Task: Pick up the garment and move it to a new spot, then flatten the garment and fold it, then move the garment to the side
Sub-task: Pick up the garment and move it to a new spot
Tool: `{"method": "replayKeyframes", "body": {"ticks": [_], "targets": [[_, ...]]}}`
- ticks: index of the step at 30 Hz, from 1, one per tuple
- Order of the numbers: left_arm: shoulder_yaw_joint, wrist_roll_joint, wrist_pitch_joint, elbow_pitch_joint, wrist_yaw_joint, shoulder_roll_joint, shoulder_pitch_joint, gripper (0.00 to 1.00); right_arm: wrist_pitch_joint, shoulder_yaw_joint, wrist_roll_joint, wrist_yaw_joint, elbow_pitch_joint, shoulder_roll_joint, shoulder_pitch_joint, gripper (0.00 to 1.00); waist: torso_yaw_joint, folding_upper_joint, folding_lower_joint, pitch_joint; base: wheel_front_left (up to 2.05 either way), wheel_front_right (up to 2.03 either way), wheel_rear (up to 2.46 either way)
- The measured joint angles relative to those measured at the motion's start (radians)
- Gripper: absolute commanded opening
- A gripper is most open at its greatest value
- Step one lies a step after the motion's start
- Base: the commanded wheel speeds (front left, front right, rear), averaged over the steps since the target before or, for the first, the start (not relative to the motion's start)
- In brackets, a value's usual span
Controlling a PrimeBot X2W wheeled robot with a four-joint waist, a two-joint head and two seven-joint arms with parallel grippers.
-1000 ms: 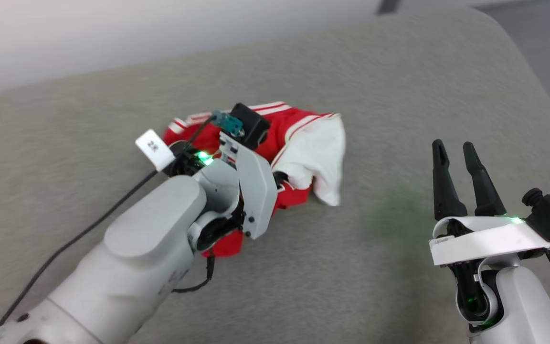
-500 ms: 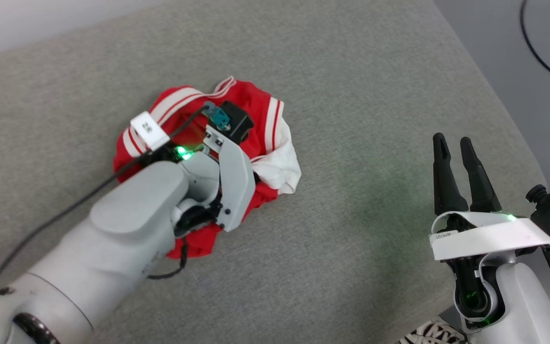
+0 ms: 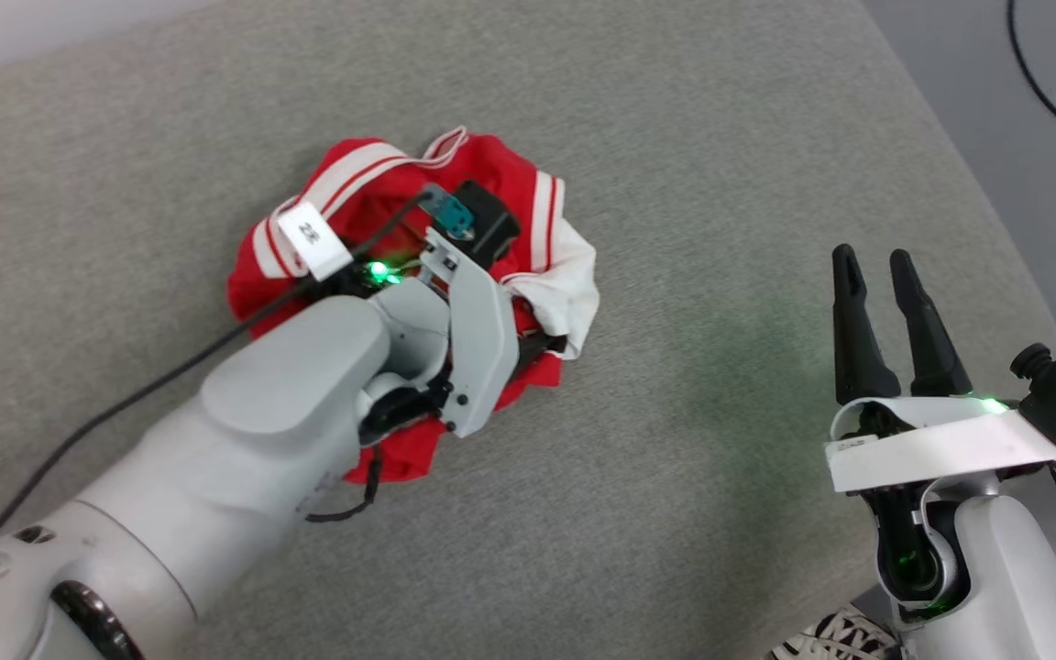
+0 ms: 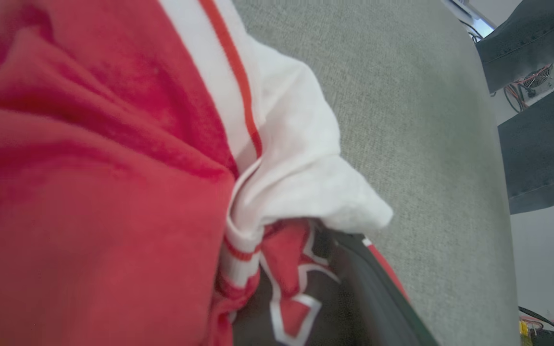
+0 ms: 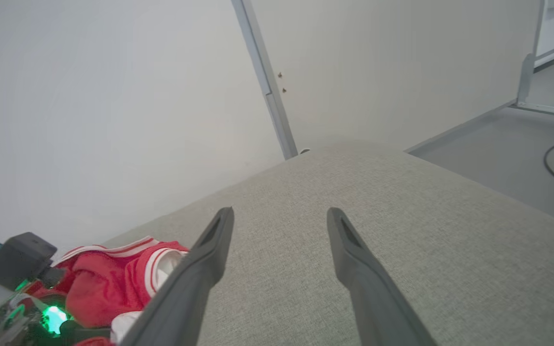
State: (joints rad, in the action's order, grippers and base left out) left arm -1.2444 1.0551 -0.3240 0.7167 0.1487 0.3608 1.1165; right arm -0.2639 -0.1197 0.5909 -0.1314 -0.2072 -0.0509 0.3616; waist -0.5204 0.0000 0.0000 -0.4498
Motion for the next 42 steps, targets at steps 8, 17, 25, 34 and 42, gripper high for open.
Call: {"method": "replayKeyframes", "body": {"ticks": [8, 17, 25, 34, 42], "targets": [[-0.026, -0.025, 0.16, -0.023, -0.009, -0.028, -0.014, 1.0, 0.0, 0.046, -0.122, 0.0, -0.031, 0.0, -0.006, 1.0, 0.109, 0.0, 0.0, 0.043, 0.0, 0.0, 0.0], [-0.024, 0.061, 0.372, -0.125, -0.017, 0.019, -0.105, 1.0, 0.0, 0.063, -0.221, 0.0, -0.073, 0.001, -0.056, 1.0, 0.279, 0.0, 0.0001, 0.131, 0.0, 0.0, 0.0], [0.022, 0.125, 0.542, -0.118, -0.022, 0.074, -0.296, 1.0, 0.0, 0.09, -0.295, 0.0, -0.11, -0.016, -0.107, 1.0, 0.424, 0.0, 0.0, 0.211, 0.0, 0.0, 0.0], [0.323, 0.026, 0.588, -0.127, -0.063, 0.068, -0.508, 1.0, 0.0, 0.132, -0.31, 0.0, -0.128, -0.105, -0.196, 1.0, 0.571, 0.0, 0.0, 0.276, 0.0, 0.0, 0.0], [0.708, -0.244, 0.588, -0.264, -0.108, 0.054, -0.785, 1.0, 0.0, 0.194, -0.29, 0.0, -0.092, -0.145, -0.253, 1.0, 0.638, 0.0, 0.0, 0.349, 0.0, 0.0, 0.0]]}}
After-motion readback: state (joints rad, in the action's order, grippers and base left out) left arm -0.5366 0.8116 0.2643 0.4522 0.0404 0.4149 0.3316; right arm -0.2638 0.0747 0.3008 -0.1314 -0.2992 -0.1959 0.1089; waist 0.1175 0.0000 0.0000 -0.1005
